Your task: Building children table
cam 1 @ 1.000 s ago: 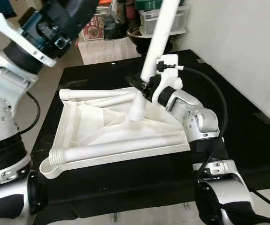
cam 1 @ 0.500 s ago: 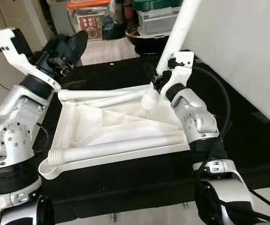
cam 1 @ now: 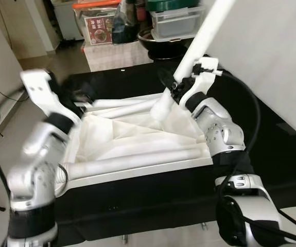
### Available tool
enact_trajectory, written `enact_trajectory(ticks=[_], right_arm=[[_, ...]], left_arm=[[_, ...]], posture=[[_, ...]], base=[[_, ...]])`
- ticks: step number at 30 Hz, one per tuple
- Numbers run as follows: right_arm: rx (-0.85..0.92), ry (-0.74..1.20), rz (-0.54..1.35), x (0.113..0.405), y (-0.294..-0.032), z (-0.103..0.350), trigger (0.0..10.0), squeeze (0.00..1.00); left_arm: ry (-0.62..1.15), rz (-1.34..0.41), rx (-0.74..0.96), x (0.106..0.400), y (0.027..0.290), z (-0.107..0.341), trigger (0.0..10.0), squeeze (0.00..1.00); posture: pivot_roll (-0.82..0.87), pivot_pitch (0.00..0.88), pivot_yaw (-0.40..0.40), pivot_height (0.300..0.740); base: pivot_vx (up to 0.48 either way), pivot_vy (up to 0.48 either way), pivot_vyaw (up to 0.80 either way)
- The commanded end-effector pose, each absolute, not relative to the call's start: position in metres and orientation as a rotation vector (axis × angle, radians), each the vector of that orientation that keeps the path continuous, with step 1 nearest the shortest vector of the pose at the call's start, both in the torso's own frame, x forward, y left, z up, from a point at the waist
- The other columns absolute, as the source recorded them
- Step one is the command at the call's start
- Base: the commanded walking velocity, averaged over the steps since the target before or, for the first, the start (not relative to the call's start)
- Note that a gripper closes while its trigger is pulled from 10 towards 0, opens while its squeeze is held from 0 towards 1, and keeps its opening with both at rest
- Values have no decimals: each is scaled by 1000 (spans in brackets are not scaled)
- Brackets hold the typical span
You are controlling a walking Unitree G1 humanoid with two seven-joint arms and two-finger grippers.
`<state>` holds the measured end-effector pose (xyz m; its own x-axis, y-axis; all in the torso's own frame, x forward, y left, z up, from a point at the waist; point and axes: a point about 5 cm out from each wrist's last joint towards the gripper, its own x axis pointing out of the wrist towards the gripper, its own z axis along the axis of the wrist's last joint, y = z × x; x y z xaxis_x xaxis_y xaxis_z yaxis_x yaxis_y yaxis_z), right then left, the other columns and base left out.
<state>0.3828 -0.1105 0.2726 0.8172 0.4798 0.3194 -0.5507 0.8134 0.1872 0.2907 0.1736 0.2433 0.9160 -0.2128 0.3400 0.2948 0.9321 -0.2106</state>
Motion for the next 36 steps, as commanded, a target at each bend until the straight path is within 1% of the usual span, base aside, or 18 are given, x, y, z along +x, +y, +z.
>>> enact_trajectory(ticks=[1, 3, 8, 11, 12, 15, 20, 24, 27, 33, 36], right_arm=[[203, -290, 667, 371, -99, 269, 10000, 0], [92, -294, 742, 362, -91, 262, 10000, 0], [63, -292, 763, 360, -89, 260, 10000, 0], [19, -274, 787, 354, -84, 251, 10000, 0], [10, -263, 782, 352, -83, 247, 10000, 0], [12, -251, 776, 351, -83, 245, 10000, 0], [-8, -222, 752, 347, -87, 237, 10000, 0], [-33, -202, 722, 349, -89, 234, 10000, 0], [-51, -185, 713, 349, -89, 231, 10000, 0], [-58, -200, 728, 347, -89, 231, 10000, 0], [-36, -202, 740, 347, -91, 237, 10000, 0]], left_arm=[[-255, -294, -242, 279, 161, 226, 10000, 0], [-208, -331, -262, 269, 149, 213, 10000, 0], [-198, -335, -268, 266, 145, 209, 10000, 0], [-148, -360, -288, 258, 132, 198, 10000, 0], [-132, -375, -293, 255, 127, 195, 10000, 0], [-126, -370, -293, 253, 125, 193, 10000, 0], [-95, -366, -236, 246, 122, 184, 10000, 0], [-58, -324, -125, 241, 128, 175, 10000, 0], [-37, -288, -82, 236, 133, 167, 10000, 0], [-12, -252, -54, 231, 136, 160, 10000, 0], [20, -279, -18, 222, 129, 150, 10000, 0]], posture=[[-35, 25, 53, 740], [-34, 36, 52, 740], [-34, 36, 52, 740], [-34, 57, 62, 740], [-35, 60, 63, 740], [-34, 63, 62, 740], [-34, 73, 67, 740], [-29, 84, 68, 740], [-27, 92, 69, 740], [-26, 101, 70, 740], [-25, 127, 70, 740]], base=[[0, -472, 0], [0, -472, 0], [0, -472, 0], [0, -472, 0], [0, 0, 0], [0, 0, 0], [0, 0, 0], [0, 0, 0], [0, 0, 0], [0, 0, 0], [0, 0, 800]])
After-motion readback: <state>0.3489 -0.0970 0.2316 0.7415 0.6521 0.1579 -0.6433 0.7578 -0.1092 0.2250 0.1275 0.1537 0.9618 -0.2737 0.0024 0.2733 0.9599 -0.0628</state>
